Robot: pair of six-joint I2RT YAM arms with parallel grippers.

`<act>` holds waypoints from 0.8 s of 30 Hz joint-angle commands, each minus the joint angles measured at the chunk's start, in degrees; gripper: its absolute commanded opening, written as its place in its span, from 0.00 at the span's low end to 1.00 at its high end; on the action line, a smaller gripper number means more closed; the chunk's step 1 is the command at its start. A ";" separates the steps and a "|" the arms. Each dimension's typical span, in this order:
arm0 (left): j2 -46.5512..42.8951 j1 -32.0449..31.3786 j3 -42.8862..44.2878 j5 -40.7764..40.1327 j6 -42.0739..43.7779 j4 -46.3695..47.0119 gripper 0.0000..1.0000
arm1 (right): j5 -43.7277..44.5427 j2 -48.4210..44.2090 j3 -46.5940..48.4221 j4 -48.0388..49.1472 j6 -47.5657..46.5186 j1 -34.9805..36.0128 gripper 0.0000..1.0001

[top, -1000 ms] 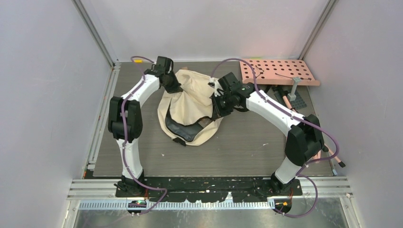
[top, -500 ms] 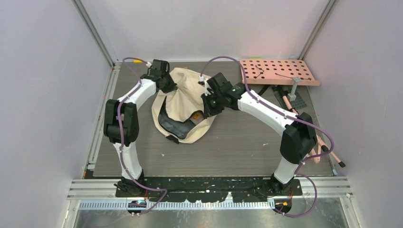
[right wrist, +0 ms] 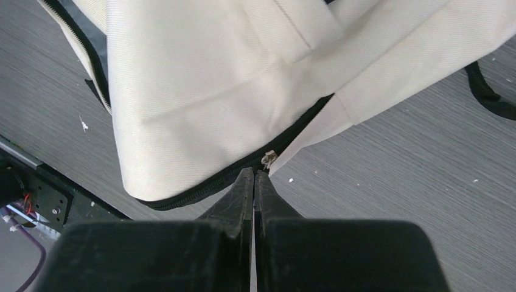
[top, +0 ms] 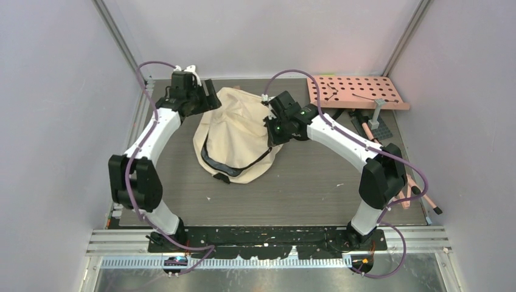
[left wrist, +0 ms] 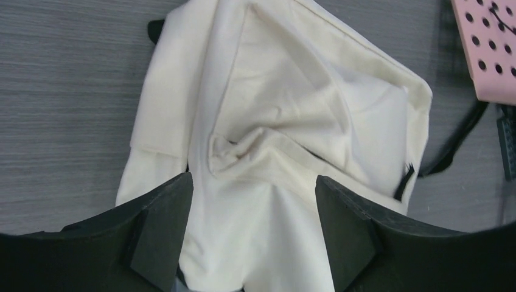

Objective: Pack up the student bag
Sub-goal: Zip the student bag at the center of the board.

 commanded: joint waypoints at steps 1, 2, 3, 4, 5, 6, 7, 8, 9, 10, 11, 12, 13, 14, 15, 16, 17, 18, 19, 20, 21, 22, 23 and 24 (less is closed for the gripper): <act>-7.35 -1.59 -5.91 6.07 3.90 -2.87 0.76 | 1.10 -0.58 1.98 -0.15 0.51 -1.57 0.01; -8.69 -2.63 -7.55 9.08 4.22 -1.67 0.76 | 1.18 -0.45 1.90 -0.17 0.52 -1.72 0.00; -9.51 -3.78 -9.00 11.63 4.18 -0.52 0.77 | 1.19 -0.31 1.69 -0.38 0.64 -2.16 0.00; -9.99 -5.06 -10.07 13.97 3.71 0.55 0.76 | 1.18 -0.32 1.58 -0.46 0.67 -2.46 0.00; -10.24 -6.83 -11.15 16.04 3.41 2.47 0.76 | 0.80 -0.41 1.22 -0.50 0.88 -3.12 0.01; -10.18 -8.62 -11.94 17.59 3.54 3.84 0.75 | 0.50 -0.50 0.99 -0.48 1.01 -3.50 0.01; -9.89 -10.98 -12.32 18.14 4.02 4.51 0.74 | -0.32 -0.76 0.56 -0.46 1.22 -4.32 0.01; -9.42 -13.29 -12.22 18.41 4.60 5.05 0.74 | -0.89 -0.85 0.36 -0.41 1.32 -4.68 0.01; -8.84 -15.50 -12.05 18.83 5.00 5.94 0.74 | -2.29 -1.11 -0.12 -0.25 1.61 -5.58 0.01; -8.16 -17.63 -12.04 19.05 5.10 7.03 0.73 | -3.20 -1.29 -0.33 -0.09 1.82 -6.01 0.00; -7.76 -19.44 -12.26 19.19 4.93 8.65 0.73 | -4.56 -1.51 -0.60 0.08 2.30 -6.84 0.01; -7.44 -20.97 -12.79 19.40 4.50 10.34 0.73 | -5.08 -1.70 -0.75 0.16 2.60 -7.64 0.01; -7.13 -22.26 -13.45 19.41 4.22 12.42 0.73 | -6.04 -1.76 -0.93 0.34 3.05 -7.96 0.01; -6.80 -23.24 -14.14 19.09 3.92 14.12 0.73 | -7.29 -1.80 -0.91 0.38 3.49 -8.76 0.01; -6.41 -24.04 -14.71 19.00 3.43 15.69 0.73 | -8.07 -1.77 -0.68 0.39 3.77 -9.14 0.01; -5.89 -24.82 -15.08 19.27 2.52 17.00 0.73 | -9.51 -1.50 -0.44 0.37 4.42 -9.93 0.01; -5.49 -25.20 -15.27 19.22 1.93 17.84 0.72 | -10.15 -1.31 0.07 0.31 4.80 -10.29 0.01; -5.13 -25.57 -15.46 19.08 1.65 18.63 0.71 | -11.07 -1.01 0.38 0.09 5.47 -10.90 0.01; -4.80 -25.80 -15.64 18.80 1.60 19.19 0.70 | -11.41 -0.84 0.94 -0.09 5.77 -11.17 0.01; -4.45 -26.01 -15.80 18.60 1.59 19.60 0.68 | -12.06 -0.54 1.25 -0.43 6.21 -11.60 0.01; -4.00 -26.19 -15.92 17.97 1.59 19.86 0.67 | -12.30 -0.39 1.99 -0.71 6.36 -11.70 0.01; -3.47 -26.30 -15.93 17.49 1.59 19.83 0.65 | -12.97 0.01 2.70 -1.29 6.58 -11.91 0.01; -3.00 -26.33 -15.90 17.16 1.53 19.93 0.63 | -13.33 0.20 3.01 -1.57 6.68 -11.99 0.01; -2.47 -26.39 -15.74 16.62 1.32 19.98 0.60 | -13.93 0.58 3.62 -2.14 6.75 -12.05 0.01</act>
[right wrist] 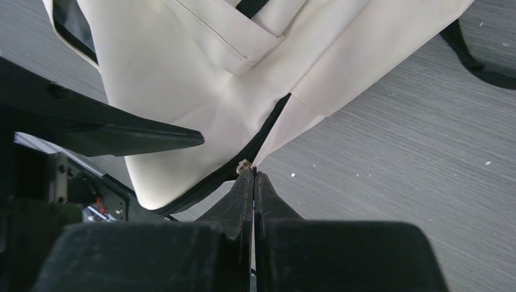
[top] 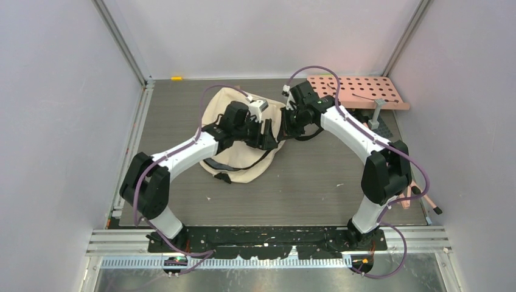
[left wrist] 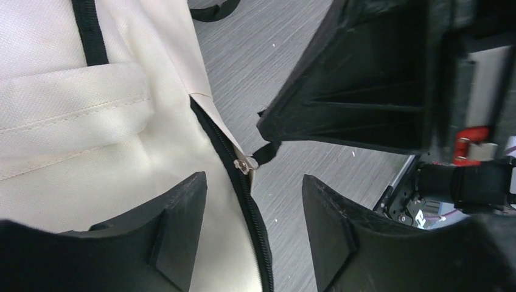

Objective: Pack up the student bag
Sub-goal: Zip the student bag at the center of the board.

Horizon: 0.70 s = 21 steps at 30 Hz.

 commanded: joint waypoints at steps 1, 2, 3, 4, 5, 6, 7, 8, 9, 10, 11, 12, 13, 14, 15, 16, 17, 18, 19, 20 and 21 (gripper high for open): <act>1.83 -0.44 0.21 -1.91 -1.01 5.44 0.57 | -3.14 0.43 4.37 -1.48 1.41 -0.84 0.01; 2.14 -0.63 0.49 -2.53 -1.19 5.78 0.54 | -3.55 0.70 4.92 -2.08 1.35 -0.86 0.01; 2.55 -0.73 0.82 -2.96 -1.23 6.22 0.52 | -3.75 0.81 5.18 -2.37 1.34 -0.84 0.01; 2.91 -0.82 1.22 -3.15 -1.23 6.42 0.51 | -4.01 0.97 5.71 -3.02 1.33 -0.88 0.01; 3.25 -0.97 1.61 -3.19 -1.27 6.78 0.51 | -4.20 1.07 5.93 -3.41 1.33 -0.94 0.01; 3.66 -0.96 1.90 -2.89 -1.38 7.27 0.50 | -4.25 1.26 6.36 -3.90 1.29 -0.96 0.01; 4.01 -0.93 2.24 -2.25 -1.40 7.54 0.50 | -4.28 1.39 6.56 -4.20 1.32 -1.02 0.00; 4.46 -0.97 2.59 -1.67 -1.48 7.58 0.49 | -4.29 1.50 6.98 -4.76 1.37 -1.05 0.00; 5.00 -1.01 2.87 -1.17 -1.60 7.60 0.48 | -4.30 1.83 7.23 -5.29 1.41 -1.07 0.00; 5.45 -1.07 3.07 -0.61 -1.78 7.65 0.47 | -4.30 1.98 7.74 -5.64 1.46 -1.07 0.01; 5.73 -1.14 3.24 -0.20 -1.95 7.67 0.45 | -4.36 2.36 8.00 -6.22 1.54 -1.12 0.01; 6.07 -1.31 3.32 -0.17 -1.97 7.67 0.45 | -4.37 2.51 8.53 -6.50 1.57 -1.14 0.01; 6.32 -1.42 3.31 -0.27 -2.01 7.86 0.45 | -4.49 2.89 8.79 -6.91 1.63 -1.13 0.01; 6.51 -1.66 3.33 -0.40 -2.19 8.17 0.45 | -4.57 3.00 9.23 -7.07 1.70 -1.19 0.01; 6.73 -1.81 3.39 -0.41 -2.38 8.39 0.45 | -4.63 3.23 9.58 -7.39 1.80 -1.17 0.00; 6.80 -1.90 3.40 -0.66 -2.63 8.57 0.45 | -4.59 3.30 9.71 -7.48 1.87 -1.16 0.01; 6.91 -2.09 3.35 -0.88 -2.79 8.71 0.45 | -4.50 3.59 10.03 -7.82 1.97 -1.16 0.01; 6.90 -2.31 3.31 -1.20 -2.89 8.74 0.44 | -4.44 3.66 10.16 -8.01 2.00 -1.16 0.01; 6.90 -2.47 3.26 -1.60 -3.02 8.75 0.43 | -4.40 3.88 10.43 -8.28 2.03 -1.16 0.01; 6.84 -2.61 3.16 -2.08 -3.18 8.75 0.43 | -4.32 4.02 10.53 -8.46 2.07 -1.16 0.01; 6.45 -2.75 2.90 -2.75 -3.50 8.74 0.42 | -4.27 4.24 10.83 -8.74 2.11 -1.21 0.01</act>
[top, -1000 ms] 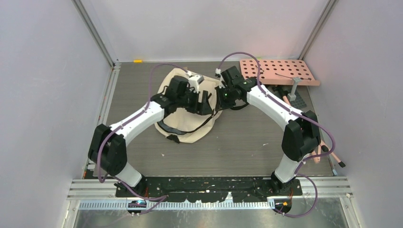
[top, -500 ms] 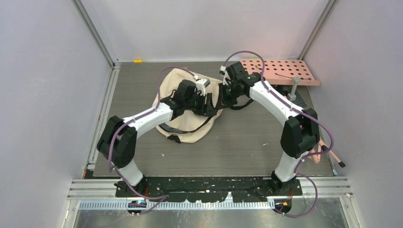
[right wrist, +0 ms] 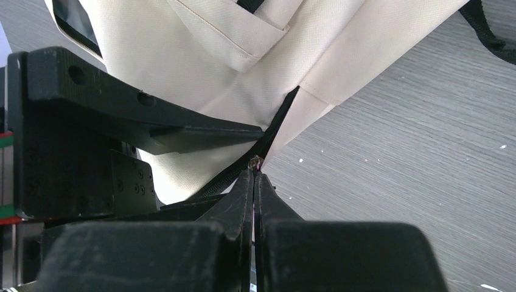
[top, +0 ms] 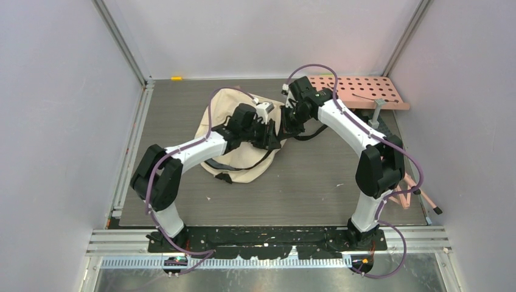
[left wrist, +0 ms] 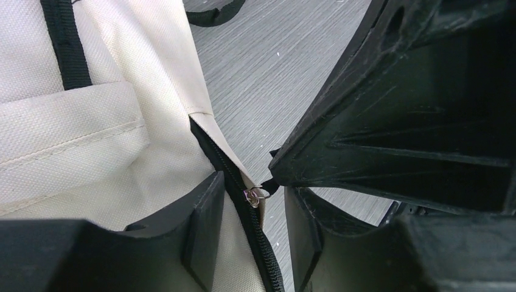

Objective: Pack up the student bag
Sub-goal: Zip the student bag at the center of the board.

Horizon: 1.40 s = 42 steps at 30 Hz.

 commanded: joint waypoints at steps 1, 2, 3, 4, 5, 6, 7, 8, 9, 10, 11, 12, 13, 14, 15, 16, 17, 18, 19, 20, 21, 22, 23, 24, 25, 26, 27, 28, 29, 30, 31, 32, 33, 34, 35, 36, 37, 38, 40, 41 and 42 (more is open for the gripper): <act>-0.72 -1.02 1.65 -2.74 -1.35 3.18 0.42 | -1.36 -0.06 3.96 -1.24 1.29 -0.39 0.01; -1.27 -1.16 1.06 -3.98 -1.58 3.93 0.44 | -1.34 0.08 4.20 -1.54 1.33 -0.39 0.01; -1.80 -1.36 0.62 -5.08 -1.84 4.93 0.47 | -1.22 0.30 4.36 -1.73 1.37 -0.40 0.01; -2.28 -1.58 0.28 -6.10 -2.10 5.36 0.49 | -1.18 0.44 4.66 -2.10 1.33 -0.40 0.01; -2.60 -1.57 -0.02 -7.04 -2.40 5.63 0.50 | -1.16 0.70 4.81 -2.28 1.37 -0.44 0.01; -2.75 -1.64 -0.21 -7.51 -2.65 6.10 0.50 | -1.15 0.82 5.14 -2.59 1.37 -0.46 0.01; -2.83 -1.66 -0.18 -7.88 -2.97 6.28 0.49 | -1.15 1.12 5.31 -2.83 1.38 -0.48 0.01; -2.65 -1.66 -0.10 -8.14 -3.24 6.43 0.48 | -1.15 1.29 5.73 -3.23 1.38 -0.48 0.01; -2.43 -1.67 0.14 -8.25 -3.46 6.67 0.45 | -1.15 1.53 5.87 -3.41 1.38 -0.48 0.01; -2.03 -1.66 0.40 -7.99 -3.72 6.87 0.42 | -1.15 1.67 6.20 -3.84 1.38 -0.48 0.01; -1.59 -1.66 0.62 -7.79 -3.86 6.93 0.36 | -1.15 1.89 6.41 -4.12 1.38 -0.48 0.01; -1.08 -1.66 0.95 -7.49 -4.08 6.86 0.29 | -1.10 1.98 6.69 -4.30 1.38 -0.48 0.01; -0.80 -1.66 1.10 -7.13 -4.12 6.85 0.21 | -0.96 2.05 6.75 -4.48 1.38 -0.55 0.01; -0.66 -1.70 1.17 -6.97 -4.14 6.83 0.14 | -0.83 2.06 6.92 -4.52 1.42 -0.56 0.00; -0.66 -1.66 1.08 -6.99 -4.01 6.54 0.09 | -0.52 2.07 7.00 -4.77 1.50 -0.64 0.00; -0.97 -1.66 0.91 -7.16 -3.70 6.07 0.04 | -0.22 2.03 7.07 -4.89 1.61 -0.76 0.00; -1.17 -1.66 0.63 -7.20 -3.34 5.72 0.01 | 0.34 1.89 7.11 -4.93 1.88 -0.91 0.00; -1.39 -1.70 0.37 -7.19 -2.94 5.40 0.00 | 0.47 1.85 7.08 -4.97 2.02 -1.05 0.01; -1.49 -1.71 0.00 -7.06 -2.84 5.13 0.00 | 0.69 1.58 7.07 -4.91 2.40 -1.35 0.01; -1.66 -1.67 -0.39 -6.92 -2.67 4.97 0.00 | 0.78 1.52 7.11 -4.91 2.63 -1.49 0.02; -1.81 -1.66 -0.69 -6.80 -2.48 4.63 0.00 | 1.18 1.30 7.15 -4.87 3.25 -1.90 0.05; -1.92 -1.66 -0.93 -6.67 -2.31 4.31 0.00 | 1.70 1.07 7.15 -4.72 4.13 -2.29 0.13; -2.09 -1.66 -1.17 -6.57 -2.03 3.87 0.00 | 1.95 0.91 7.00 -4.14 4.64 -2.57 0.23; -2.29 -1.70 -1.37 -6.39 -1.73 3.71 0.00 | 2.35 0.53 6.73 -3.74 5.82 -3.12 0.28; -2.44 -1.66 -1.59 -6.21 -1.45 3.69 0.00 | 2.58 0.29 5.97 -2.45 6.54 -3.47 0.38; -2.53 -1.66 -1.73 -6.08 -1.24 3.68 0.00 | 3.30 -0.11 5.55 -1.79 8.01 -4.15 0.43; -2.74 -1.66 -1.84 -6.01 -1.15 2.31 0.00 | 3.76 -0.33 4.45 -0.27 8.91 -4.47 0.53; -2.84 -1.66 -1.99 -5.90 -1.01 2.01 0.00 | 4.28 -0.66 3.91 0.48 10.58 -5.22 0.57; -2.94 -1.66 -2.07 -5.81 -0.90 1.77 0.00 | 4.46 -0.79 2.68 2.28 11.47 -5.58 0.64; -3.00 -1.66 -2.19 -5.76 -0.73 1.57 0.00 | 5.16 -0.79 2.06 3.83 13.06 -6.13 0.66; -3.08 -1.70 -2.20 -5.79 -0.59 1.36 0.00 | 5.92 -0.63 1.25 4.33 13.72 -6.34 0.69; -3.03 -1.70 -2.21 -5.78 -0.42 1.13 0.00 | 6.25 0.10 1.13 4.56 14.70 -6.61 0.70; -3.04 -1.66 -2.20 -5.73 -0.23 0.94 0.00 | 6.68 1.27 1.34 4.39 15.10 -6.72 0.72; -3.03 -1.67 -2.20 -5.64 -0.11 0.74 0.00 | 6.85 1.94 1.57 3.83 15.23 -6.76 0.72; -3.04 -1.72 -2.20 -5.50 -0.01 0.58 0.00 | 6.76 3.10 1.87 3.63 15.52 -6.80 0.73; -2.90 -1.67 -2.20 -5.44 0.08 0.49 0.00 | 6.68 3.64 1.90 3.44 15.70 -6.81 0.74; -2.86 -1.67 -2.20 -5.33 0.14 0.36 0.00 | 6.57 4.69 1.80 3.44 16.16 -6.81 0.74; -2.74 -1.70 -2.20 -5.21 0.18 0.26 0.00 | 6.58 5.23 1.56 3.59 16.42 -6.81 0.74; -2.61 -1.66 -2.28 -4.94 0.18 0.11 0.00 | 6.23 6.63 0.97 4.32 17.01 -6.77 0.76; -2.51 -1.68 -2.29 -4.85 0.18 0.09 0.00 | 5.55 7.65 0.73 4.62 17.48 -6.76 0.76; -2.50 -1.66 -2.29 -4.81 0.18 0.14 0.00 | 5.02 8.20 0.36 5.40 17.74 -6.74 0.77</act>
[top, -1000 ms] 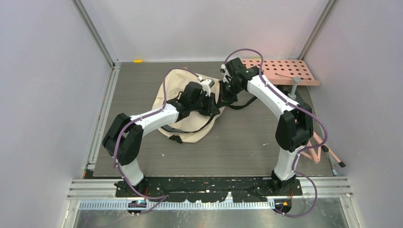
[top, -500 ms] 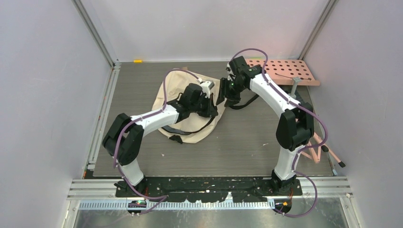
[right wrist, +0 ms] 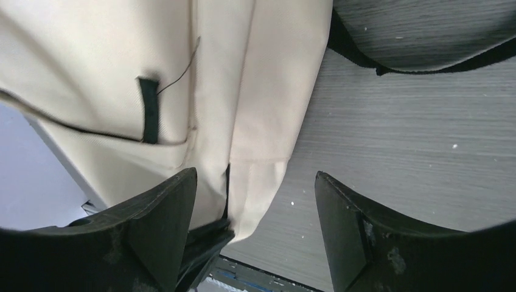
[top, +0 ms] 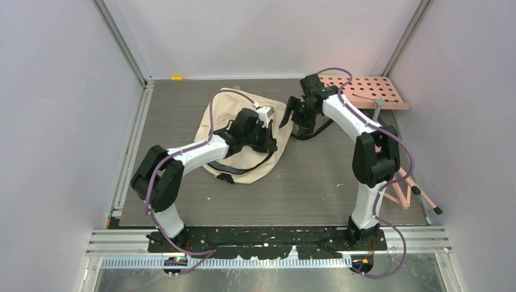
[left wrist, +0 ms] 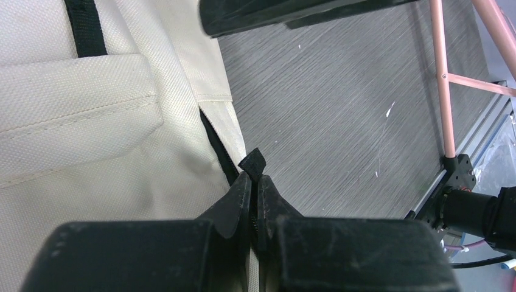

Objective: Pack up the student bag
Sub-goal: Zip the student bag at the center of the board.

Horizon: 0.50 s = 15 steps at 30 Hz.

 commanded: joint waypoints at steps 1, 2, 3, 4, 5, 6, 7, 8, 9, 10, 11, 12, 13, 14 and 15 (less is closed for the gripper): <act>-2.19 0.00 -0.15 0.85 1.26 -0.46 0.00 | -2.17 3.86 -1.22 2.89 3.26 0.26 0.78; -2.19 0.04 -0.07 0.86 1.36 -0.63 0.00 | -3.12 4.53 -1.20 3.38 3.65 0.26 0.78; -2.24 0.04 -0.06 0.90 1.51 -0.76 0.00 | -5.08 5.83 -1.14 3.63 4.50 0.25 0.78; -2.34 0.03 -0.02 0.86 1.62 -0.87 0.00 | -5.84 6.39 -1.13 4.35 4.88 0.25 0.78; -2.34 0.02 -0.05 0.81 1.71 -1.00 0.00 | -7.10 7.36 -1.19 5.37 5.69 0.20 0.78; -2.42 0.04 -0.06 0.77 1.81 -1.11 0.00 | -7.99 7.96 -1.30 5.99 6.40 0.17 0.79; -2.49 0.05 -0.06 0.80 1.97 -1.16 0.00 | -8.22 8.30 -1.32 6.85 6.71 0.16 0.79; -2.40 0.05 -0.06 0.89 2.08 -1.21 0.00 | -8.84 9.12 -1.27 7.26 7.42 0.12 0.79; -2.29 0.05 -0.06 1.04 2.28 -1.25 0.00 | -9.31 9.62 -1.26 8.36 7.84 0.09 0.79; -2.12 0.05 0.06 1.47 2.52 -1.30 0.00 | -10.49 10.53 -1.43 8.98 8.91 -0.08 0.76; -1.82 0.05 0.23 2.25 2.79 -1.38 0.00 | -11.06 10.94 -1.71 10.32 9.55 -0.09 0.69; -1.41 0.05 0.65 3.19 3.35 -1.95 0.00 | -11.81 11.58 -1.83 10.89 10.66 -0.39 0.61; -0.80 0.05 1.13 3.97 4.16 -2.93 0.00 | -11.89 11.78 -2.03 11.75 11.21 -0.55 0.45; -0.55 0.05 1.51 4.42 4.72 -4.36 0.00 | -11.60 11.88 -2.17 12.12 12.11 -1.07 0.36; -0.58 0.01 1.44 4.45 5.46 -4.97 0.00 | -11.26 11.84 -2.47 13.00 12.60 -1.42 0.20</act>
